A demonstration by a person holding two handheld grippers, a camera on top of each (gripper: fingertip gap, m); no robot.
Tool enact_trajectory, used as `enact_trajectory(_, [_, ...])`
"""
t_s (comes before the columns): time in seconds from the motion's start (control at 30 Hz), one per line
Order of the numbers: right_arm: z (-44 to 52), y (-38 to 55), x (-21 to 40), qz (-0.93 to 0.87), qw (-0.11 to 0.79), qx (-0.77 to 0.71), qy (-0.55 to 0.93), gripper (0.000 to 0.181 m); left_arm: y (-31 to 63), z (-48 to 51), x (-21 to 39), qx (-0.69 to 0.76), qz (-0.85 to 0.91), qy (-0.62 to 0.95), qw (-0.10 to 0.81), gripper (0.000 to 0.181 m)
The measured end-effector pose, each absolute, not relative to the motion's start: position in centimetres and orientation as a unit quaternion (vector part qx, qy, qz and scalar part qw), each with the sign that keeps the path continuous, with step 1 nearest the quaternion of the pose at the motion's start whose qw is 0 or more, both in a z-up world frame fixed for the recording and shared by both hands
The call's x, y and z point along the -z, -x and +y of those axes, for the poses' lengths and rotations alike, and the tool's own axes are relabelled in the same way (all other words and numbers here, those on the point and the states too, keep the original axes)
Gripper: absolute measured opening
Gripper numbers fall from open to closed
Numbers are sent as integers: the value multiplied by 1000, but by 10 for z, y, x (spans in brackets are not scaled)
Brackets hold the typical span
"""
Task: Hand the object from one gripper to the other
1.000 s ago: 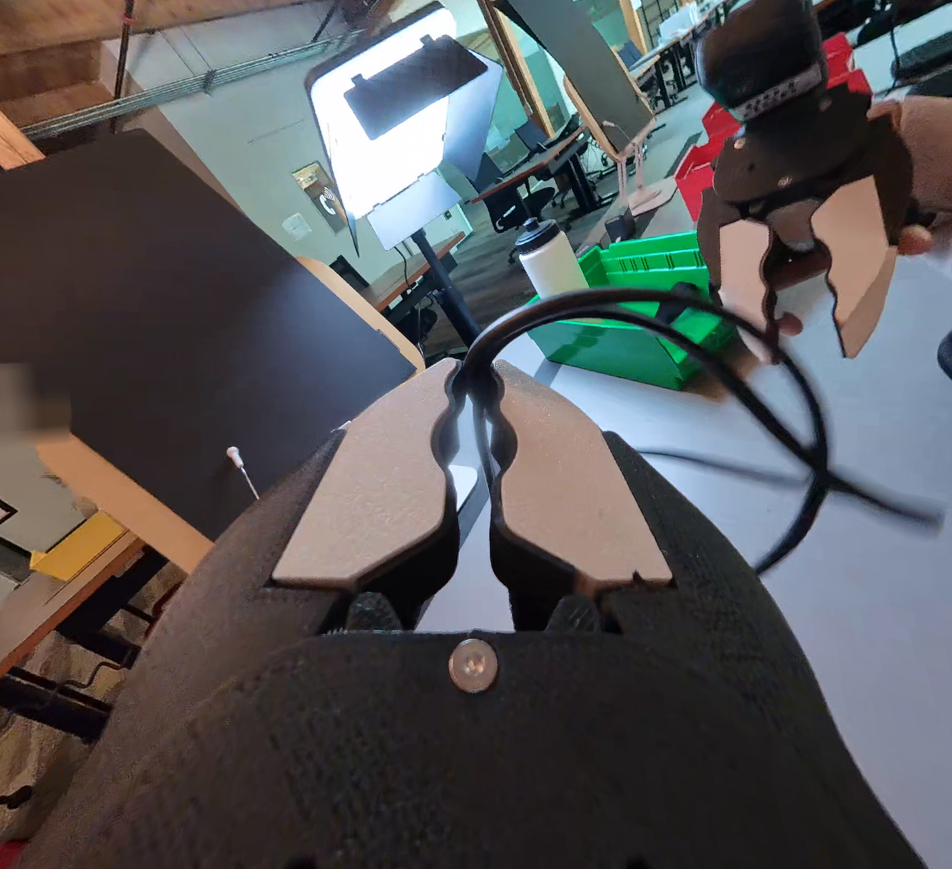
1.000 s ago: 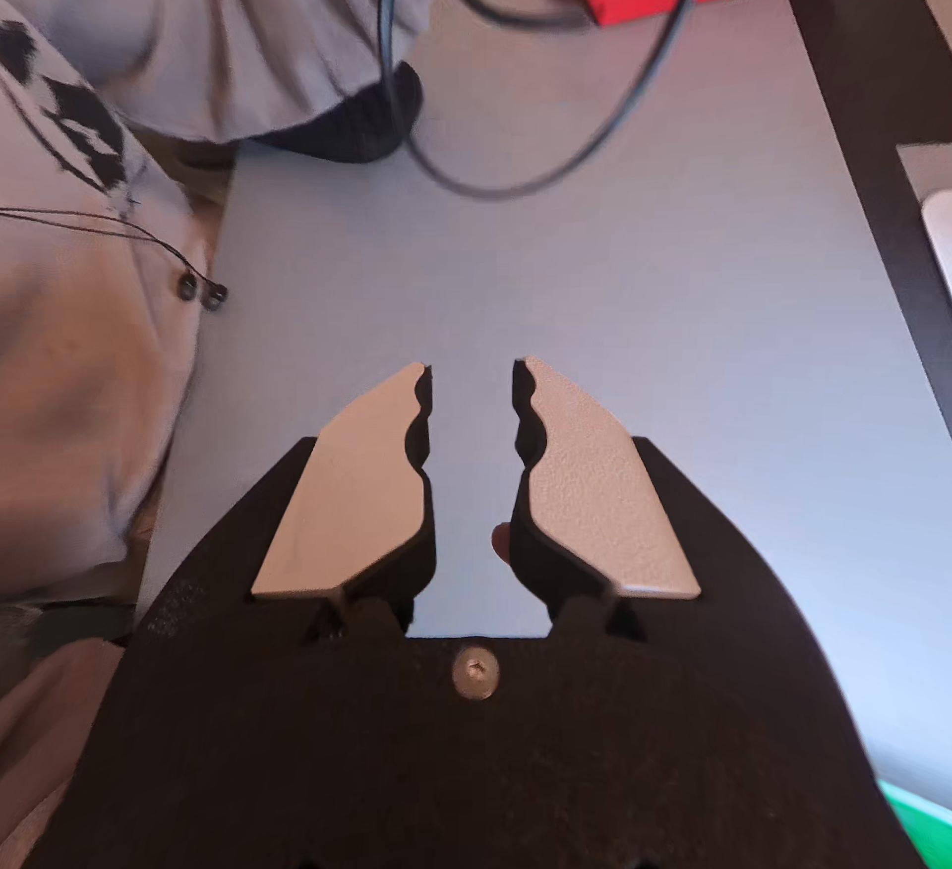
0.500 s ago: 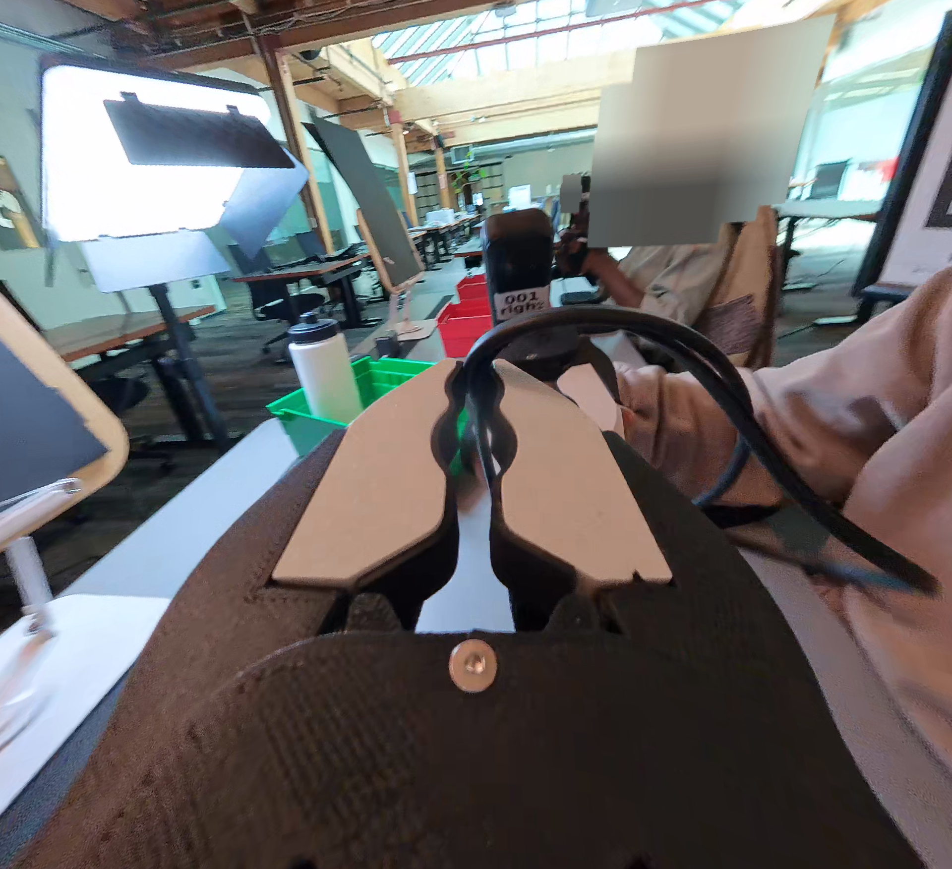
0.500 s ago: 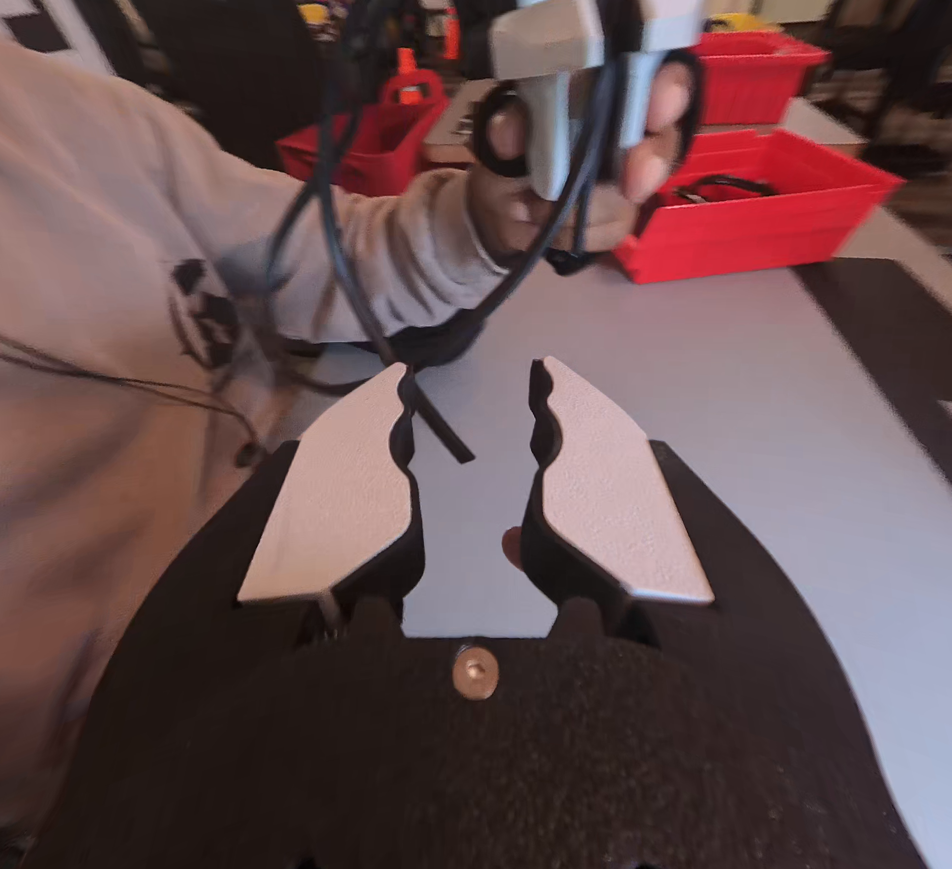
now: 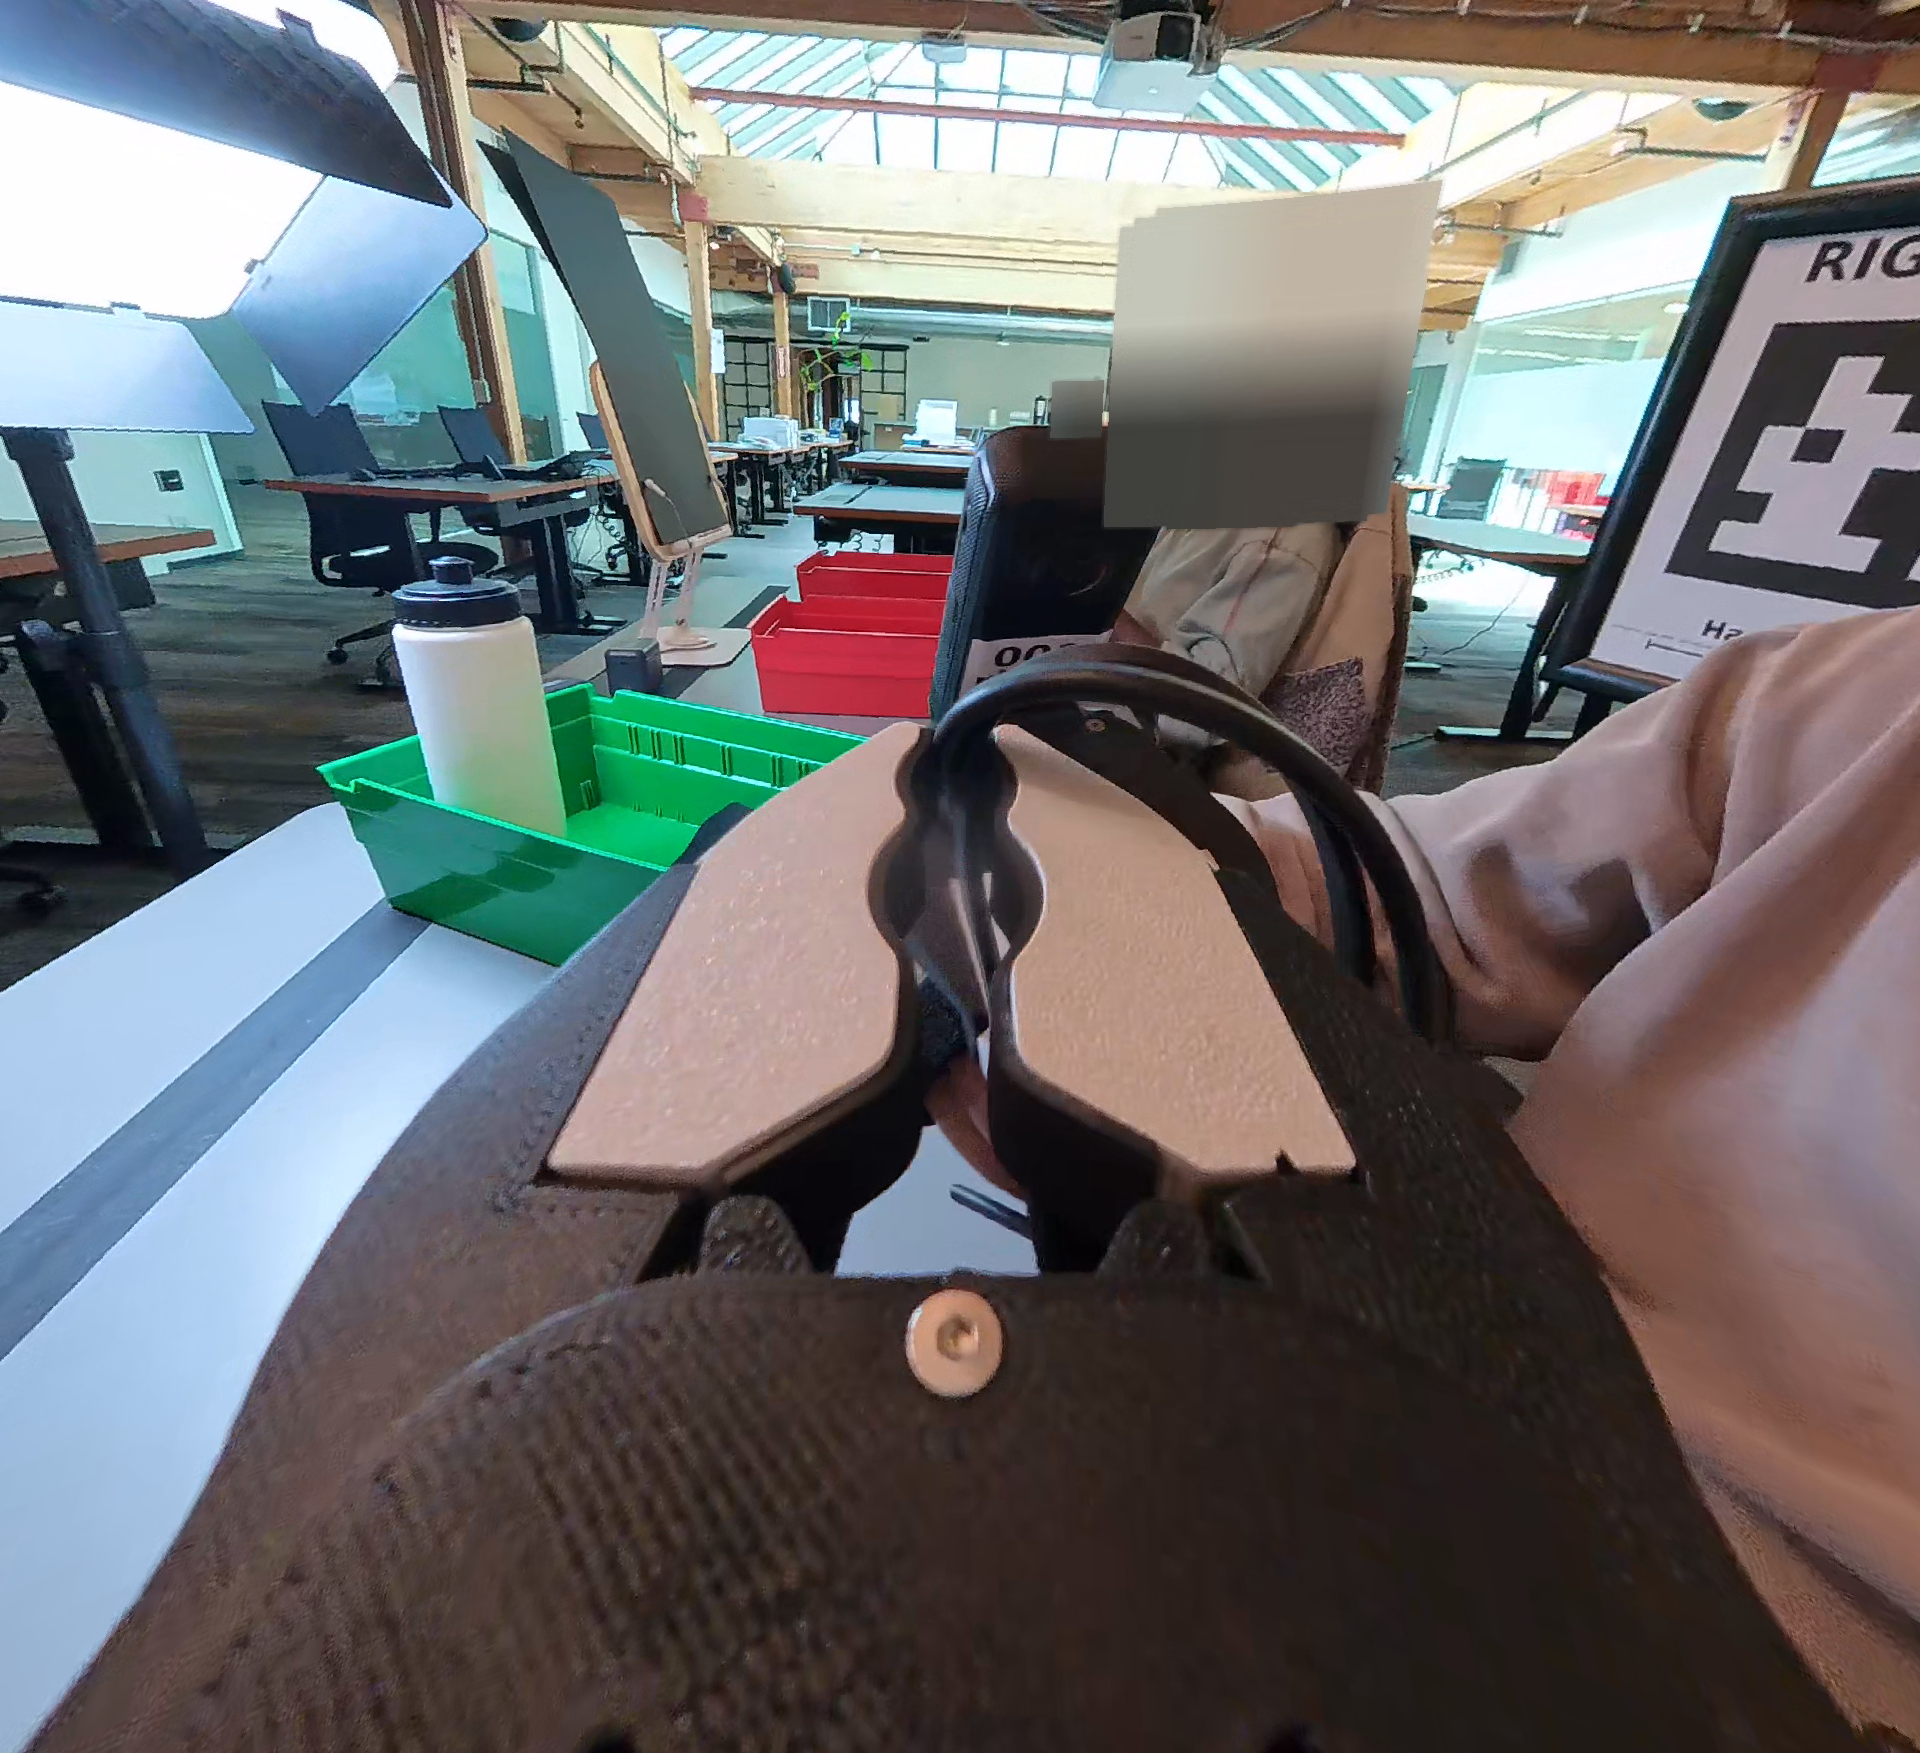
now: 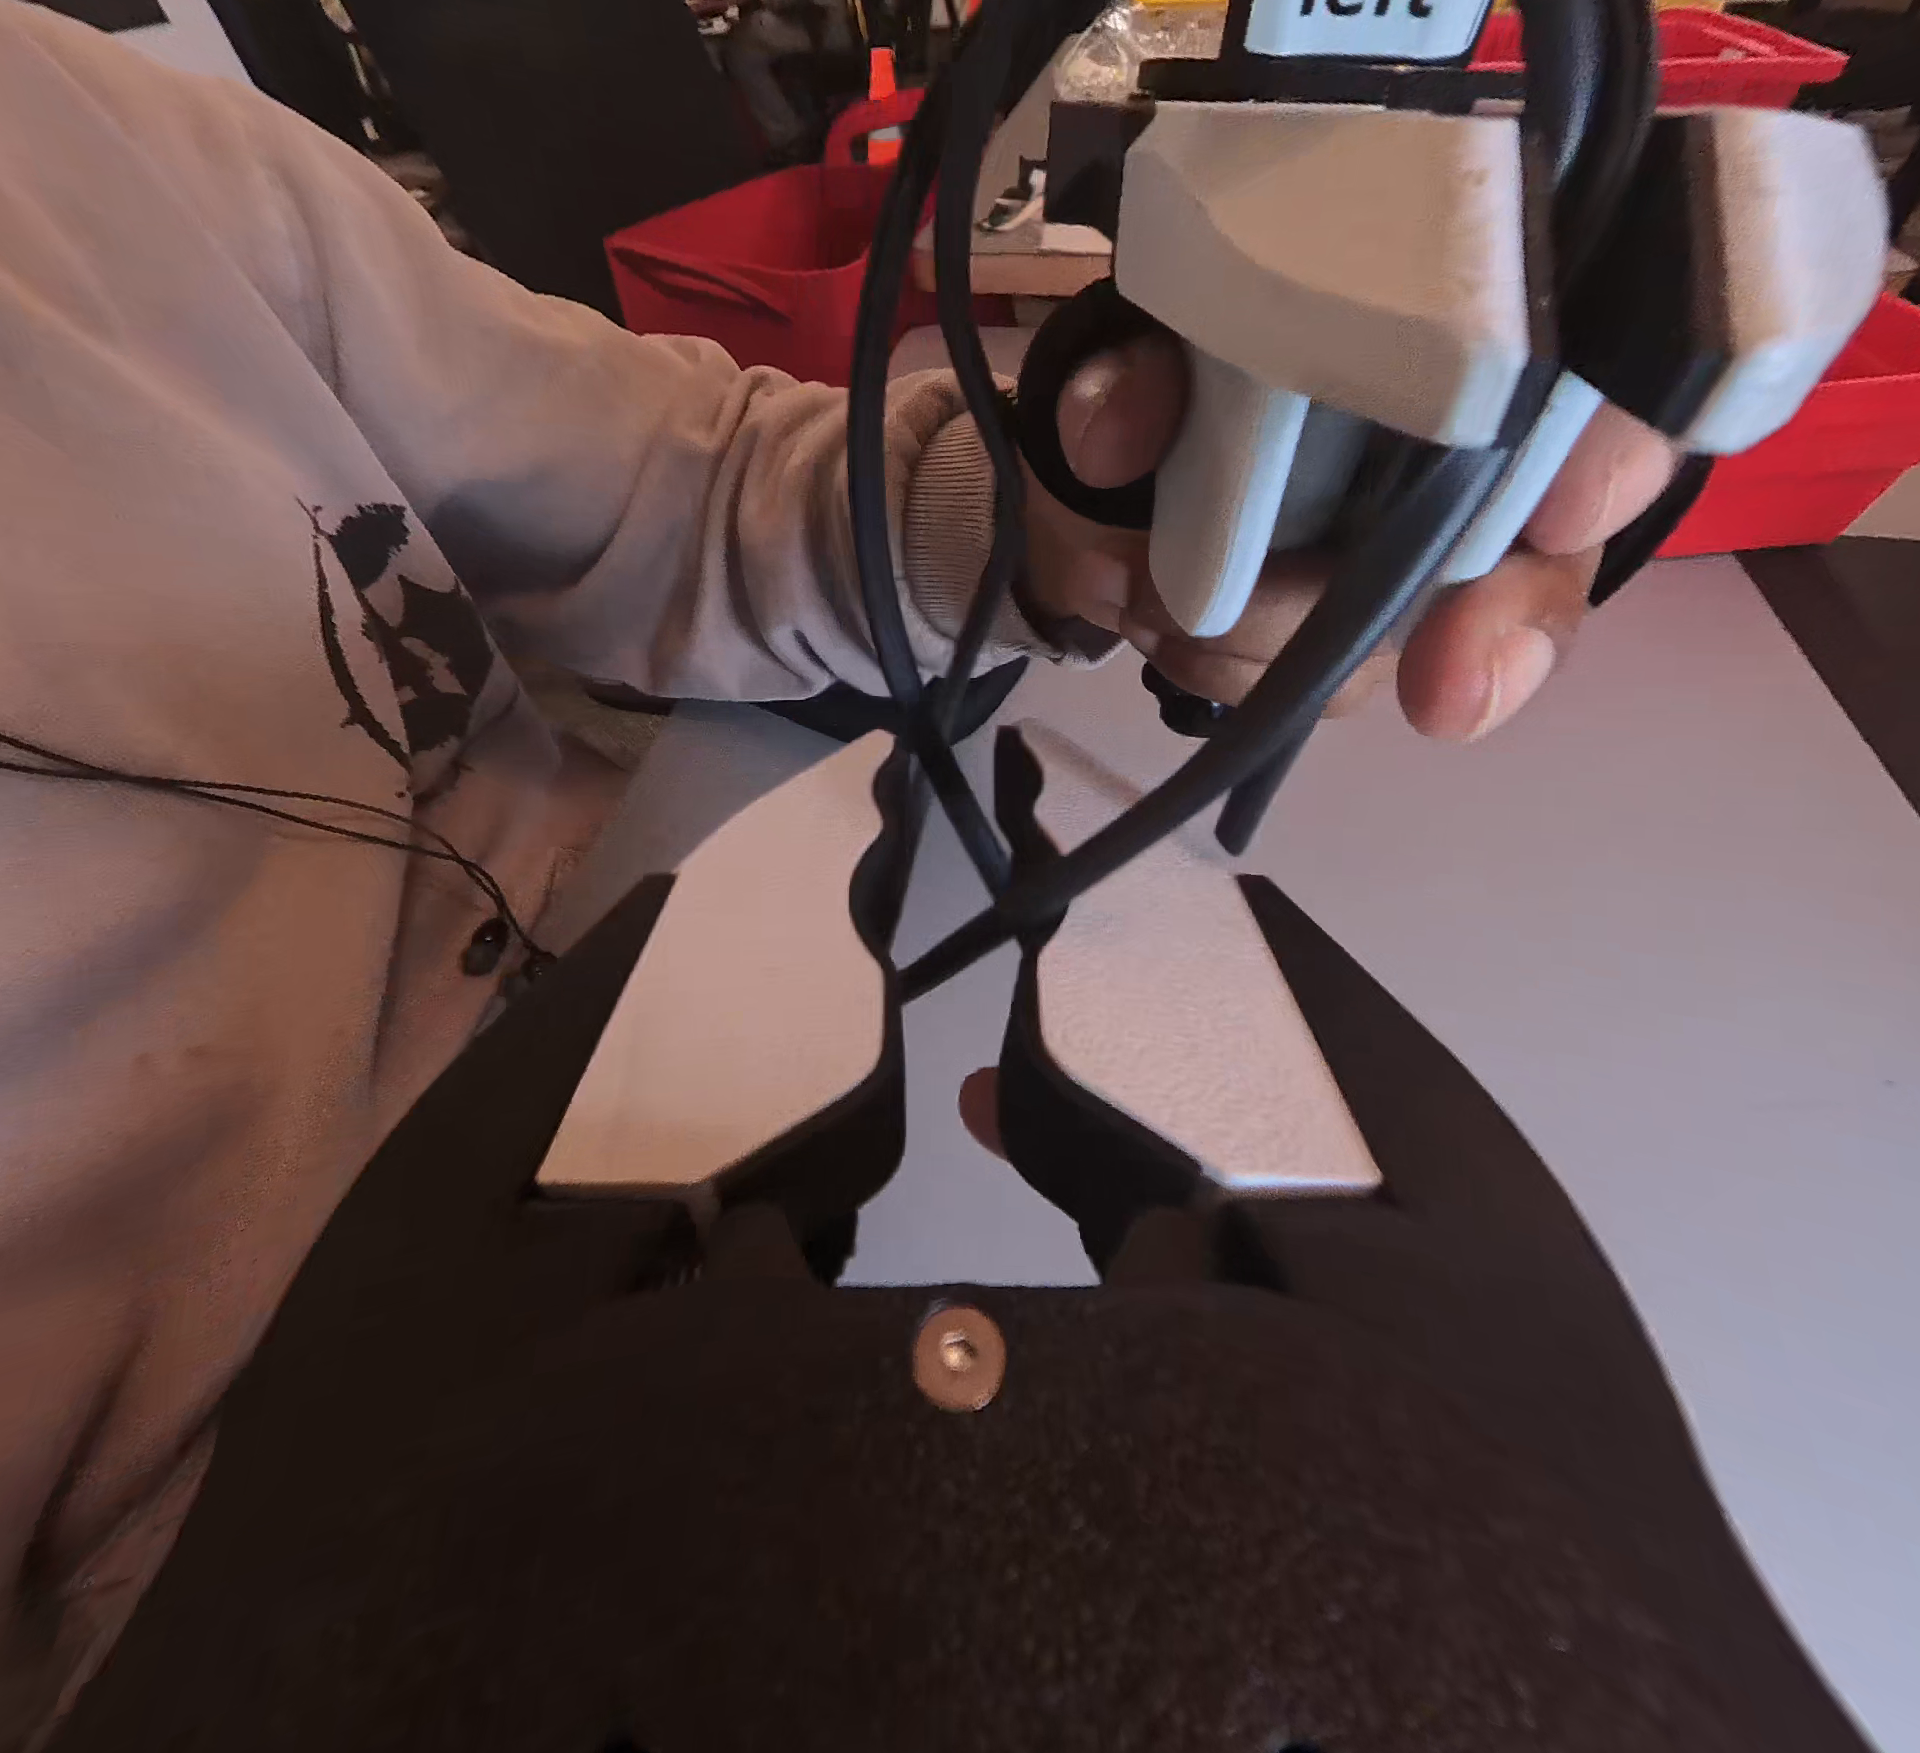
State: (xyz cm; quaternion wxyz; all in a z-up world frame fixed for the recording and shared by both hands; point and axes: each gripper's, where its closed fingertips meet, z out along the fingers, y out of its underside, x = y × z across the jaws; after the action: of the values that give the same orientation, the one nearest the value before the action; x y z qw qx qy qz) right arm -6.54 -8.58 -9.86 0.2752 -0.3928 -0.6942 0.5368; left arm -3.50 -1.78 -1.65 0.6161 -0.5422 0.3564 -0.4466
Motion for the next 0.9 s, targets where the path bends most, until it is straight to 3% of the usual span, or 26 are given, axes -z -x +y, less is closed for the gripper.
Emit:
enact_trajectory(0.17, [-61, 58, 78, -654, 314, -556, 405, 6, 49, -3, 20, 384, 347, 571, 638, 8])
enact_trajectory(0.37, [-46, 66, 73, -616, 323, -547, 466, 53, 74, 37, 45, 101, 323, 661, 669, 8])
enact_trajectory(0.57, [-15, 80, 89, -555, 337, -500, 573, 43, 91, 49, 61, -121, 332, 691, 630, 8])
enact_trajectory(0.6, [-10, 80, 91, -547, 342, -490, 586, 34, 91, 49, 63, -137, 338, 691, 624, 8])
enact_trajectory(0.67, [6, 78, 94, -538, 374, -458, 601, 1, 89, 48, 67, -143, 351, 693, 613, 7])
enact_trajectory(0.77, [26, 68, 98, -561, 422, -383, 600, 0, 85, 45, 77, -90, 378, 716, 580, 8])
enact_trajectory(0.9, [25, 59, 97, -599, 424, -359, 576, 0, 70, 27, 107, 113, 423, 756, 487, 8])
